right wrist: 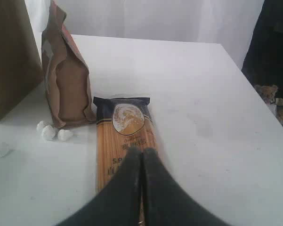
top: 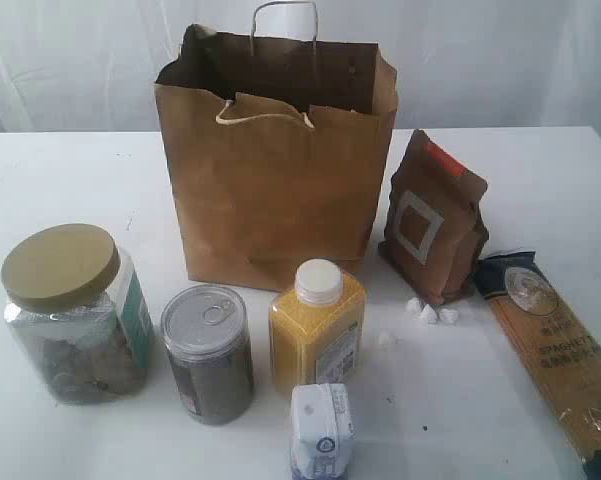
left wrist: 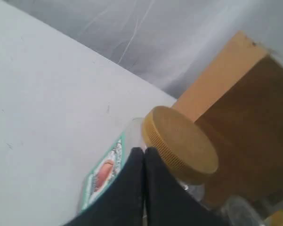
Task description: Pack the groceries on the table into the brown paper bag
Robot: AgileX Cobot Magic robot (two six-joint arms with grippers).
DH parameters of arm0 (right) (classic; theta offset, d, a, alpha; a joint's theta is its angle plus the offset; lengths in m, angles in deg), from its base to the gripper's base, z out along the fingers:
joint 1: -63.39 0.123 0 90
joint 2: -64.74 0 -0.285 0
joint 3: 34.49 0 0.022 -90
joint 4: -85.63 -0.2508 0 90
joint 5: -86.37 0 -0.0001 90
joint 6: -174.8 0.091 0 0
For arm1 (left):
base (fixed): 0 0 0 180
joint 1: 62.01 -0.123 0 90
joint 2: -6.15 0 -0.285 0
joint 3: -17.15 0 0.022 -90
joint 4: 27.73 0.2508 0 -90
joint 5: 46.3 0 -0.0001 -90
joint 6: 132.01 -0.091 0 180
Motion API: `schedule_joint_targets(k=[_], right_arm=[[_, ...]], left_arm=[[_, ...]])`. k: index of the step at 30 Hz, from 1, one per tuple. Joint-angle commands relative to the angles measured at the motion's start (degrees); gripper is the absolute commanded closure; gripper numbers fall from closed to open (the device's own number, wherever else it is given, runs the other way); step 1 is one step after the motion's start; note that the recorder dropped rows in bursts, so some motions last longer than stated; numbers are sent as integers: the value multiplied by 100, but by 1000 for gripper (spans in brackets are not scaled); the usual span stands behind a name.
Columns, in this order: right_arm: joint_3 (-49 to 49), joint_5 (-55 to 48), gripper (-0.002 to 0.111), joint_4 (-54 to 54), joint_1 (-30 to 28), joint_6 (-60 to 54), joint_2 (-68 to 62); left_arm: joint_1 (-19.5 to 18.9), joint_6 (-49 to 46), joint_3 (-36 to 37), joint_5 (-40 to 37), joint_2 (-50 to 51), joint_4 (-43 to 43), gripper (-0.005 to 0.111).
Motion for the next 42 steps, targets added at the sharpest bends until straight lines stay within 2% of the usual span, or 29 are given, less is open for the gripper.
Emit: schedule_joint_targets(k=[1,5,9,13,16,19,21,25,29,33,42], right_arm=[[-42,6,108,-2,21,7,34],[-42,6,108,-2,21,7,34],[-42,6,108,-2,21,7,34],[-42,6,108,-2,21,7,34],[-42,6,108,-2,21,7,34],[-42,6,108,-2,21,7,34],[-42,6,108,-2,21,7,34],[-42,6,108,-12,22,7,34],[-42,6,108,-12,22,7,34],[-42,6,108,-12,22,7,34],[-42,6,108,-11,22,142,34]], left_arm=[[-9,821,-35,327,-26,-296,107],[-9,961,-68,724,-26,-296,107],[-9,1849,-206,1157,-26,-59,107],[-9,3193,-1050,147,-26,1543,107],[-9,3355,-1877,-525,-26,2306,107],[-9,2809,-2737,-1379,-15,2387,107],[-9,1901,-3337,-2281,185,2038,107],[-9,-746,-4292,-3989,821,532,107],[-9,-2242,-4809,-5180,1608,-517,107],[-9,-2653,-5136,-5650,2324,-655,107],[-9,-3250,-6024,-5898,3979,-755,107]])
